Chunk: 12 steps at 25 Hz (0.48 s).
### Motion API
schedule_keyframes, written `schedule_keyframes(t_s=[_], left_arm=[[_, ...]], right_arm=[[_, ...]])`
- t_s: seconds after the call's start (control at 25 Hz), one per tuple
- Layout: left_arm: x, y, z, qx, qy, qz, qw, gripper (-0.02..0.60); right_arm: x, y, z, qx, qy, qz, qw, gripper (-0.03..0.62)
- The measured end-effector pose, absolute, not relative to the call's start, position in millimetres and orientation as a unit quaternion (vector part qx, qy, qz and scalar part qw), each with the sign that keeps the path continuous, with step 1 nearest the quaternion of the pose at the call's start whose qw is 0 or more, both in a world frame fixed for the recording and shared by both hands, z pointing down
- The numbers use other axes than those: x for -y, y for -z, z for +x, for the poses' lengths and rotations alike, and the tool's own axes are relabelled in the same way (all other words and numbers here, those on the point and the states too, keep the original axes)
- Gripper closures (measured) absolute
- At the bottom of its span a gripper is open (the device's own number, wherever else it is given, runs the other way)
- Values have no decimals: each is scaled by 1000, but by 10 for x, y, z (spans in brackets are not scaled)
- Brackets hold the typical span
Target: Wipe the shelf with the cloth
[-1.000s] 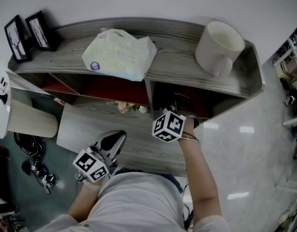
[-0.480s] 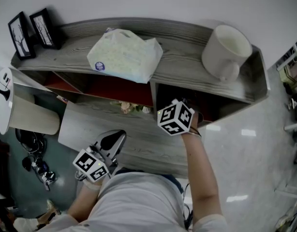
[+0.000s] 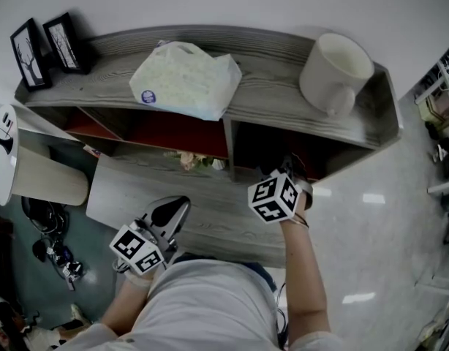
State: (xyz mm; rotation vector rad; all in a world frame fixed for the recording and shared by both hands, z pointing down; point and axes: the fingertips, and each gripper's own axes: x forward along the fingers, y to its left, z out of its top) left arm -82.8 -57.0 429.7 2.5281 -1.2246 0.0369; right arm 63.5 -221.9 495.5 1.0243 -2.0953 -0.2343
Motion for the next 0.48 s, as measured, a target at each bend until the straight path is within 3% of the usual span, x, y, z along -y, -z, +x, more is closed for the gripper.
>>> schedule_keyframes(t_s=[0.32, 0.4, 0.48], left_arm=[[528, -4311, -795, 427, -15, 889, 167, 561], [528, -4313, -803, 428, -14, 888, 167, 561], [515, -4312, -820, 431, -13, 886, 167, 561]], right_arm=[[1890, -4676, 512, 867, 73, 360, 337, 335], [1907, -4640, 430, 872, 89, 358, 322, 335], [2020, -4651, 407, 860, 113, 378, 324, 425]])
